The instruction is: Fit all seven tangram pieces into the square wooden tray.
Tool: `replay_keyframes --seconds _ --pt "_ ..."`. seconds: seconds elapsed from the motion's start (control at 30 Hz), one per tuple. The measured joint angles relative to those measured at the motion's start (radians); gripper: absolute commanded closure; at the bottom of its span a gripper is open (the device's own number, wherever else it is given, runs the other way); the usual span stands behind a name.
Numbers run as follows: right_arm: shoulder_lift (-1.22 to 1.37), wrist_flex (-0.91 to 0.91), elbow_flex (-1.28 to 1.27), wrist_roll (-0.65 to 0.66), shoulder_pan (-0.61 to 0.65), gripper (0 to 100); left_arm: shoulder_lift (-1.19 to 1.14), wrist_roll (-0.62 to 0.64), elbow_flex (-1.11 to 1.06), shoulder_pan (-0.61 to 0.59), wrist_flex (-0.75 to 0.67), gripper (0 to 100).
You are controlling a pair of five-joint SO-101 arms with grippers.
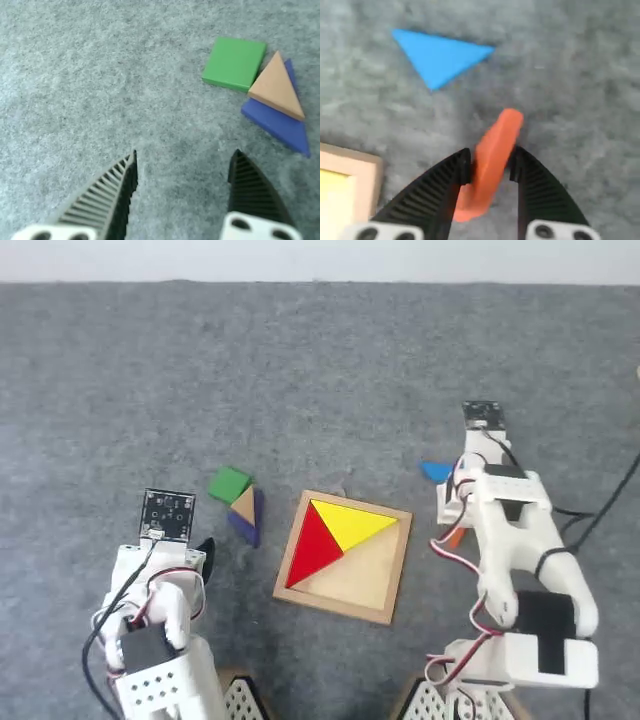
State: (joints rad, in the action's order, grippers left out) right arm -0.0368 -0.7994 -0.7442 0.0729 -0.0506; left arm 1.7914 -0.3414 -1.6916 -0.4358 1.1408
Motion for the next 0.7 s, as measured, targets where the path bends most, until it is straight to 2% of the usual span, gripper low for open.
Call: replay_keyframes --seconds 0.2,0.4,0.7 --pt "-0.017 -0.014 0.0 0.003 -0.041 83.5 0.0 0.0 0.0 -0.002 0.0 72" --pt "-0.144 -0.104 -0.003 0.0 -0.052 77.5 0.0 0.0 0.0 -0.002 0.0 72" --pt "-0.256 -0.21 -0.018 -0.037 -0.064 77.5 0.0 0.0 0.0 -0.002 0.0 72"
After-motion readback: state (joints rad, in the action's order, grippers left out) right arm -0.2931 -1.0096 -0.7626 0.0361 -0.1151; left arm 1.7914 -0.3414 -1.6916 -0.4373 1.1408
